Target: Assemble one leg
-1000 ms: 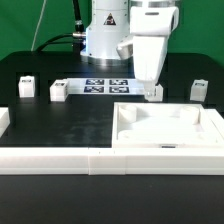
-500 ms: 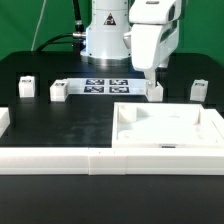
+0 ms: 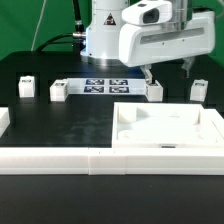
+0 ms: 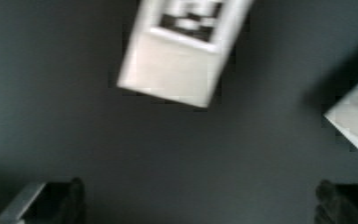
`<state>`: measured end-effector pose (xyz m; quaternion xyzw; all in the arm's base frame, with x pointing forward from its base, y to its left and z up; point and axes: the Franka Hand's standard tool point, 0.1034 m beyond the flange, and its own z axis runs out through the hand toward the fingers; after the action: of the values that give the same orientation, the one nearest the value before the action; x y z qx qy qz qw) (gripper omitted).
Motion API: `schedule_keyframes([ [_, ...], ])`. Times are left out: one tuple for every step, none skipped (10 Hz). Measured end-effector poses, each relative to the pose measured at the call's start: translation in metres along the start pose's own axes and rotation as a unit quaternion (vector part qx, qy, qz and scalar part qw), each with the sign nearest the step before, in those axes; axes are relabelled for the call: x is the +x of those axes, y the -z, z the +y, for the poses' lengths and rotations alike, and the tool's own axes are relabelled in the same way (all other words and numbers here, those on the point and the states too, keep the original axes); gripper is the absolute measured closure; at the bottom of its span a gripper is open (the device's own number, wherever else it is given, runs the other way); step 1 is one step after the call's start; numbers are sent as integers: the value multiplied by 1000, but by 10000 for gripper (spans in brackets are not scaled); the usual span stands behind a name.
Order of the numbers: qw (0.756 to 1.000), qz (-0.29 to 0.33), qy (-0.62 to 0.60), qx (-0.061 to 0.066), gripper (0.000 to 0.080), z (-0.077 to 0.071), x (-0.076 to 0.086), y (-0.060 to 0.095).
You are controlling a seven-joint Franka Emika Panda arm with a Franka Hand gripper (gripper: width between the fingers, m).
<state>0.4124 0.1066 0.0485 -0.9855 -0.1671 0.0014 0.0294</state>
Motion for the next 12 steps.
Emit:
schedule_keyframes([
  [998,-1,-62,4,151,-10,1,-1],
  [994,-2,-112,6,151,-20,1,-2],
  [984,-4,-179,9,151,-34,2,-3],
  [976,-5,-218,13,151,-40,3,-3],
  [962,-6,-272,16,151,-44,3,-3],
  [951,-7,-307,19,151,-46,3,-3],
  [949,-7,-315,20,151,-47,2,-3],
  [928,-10,-373,23,151,-48,2,-3],
  [914,-11,-404,25,151,-49,2,-4],
  [907,-12,-420,27,151,-49,2,-4],
  [905,-13,-425,28,151,-48,1,-4],
  [905,-14,-424,29,151,-52,1,-4],
])
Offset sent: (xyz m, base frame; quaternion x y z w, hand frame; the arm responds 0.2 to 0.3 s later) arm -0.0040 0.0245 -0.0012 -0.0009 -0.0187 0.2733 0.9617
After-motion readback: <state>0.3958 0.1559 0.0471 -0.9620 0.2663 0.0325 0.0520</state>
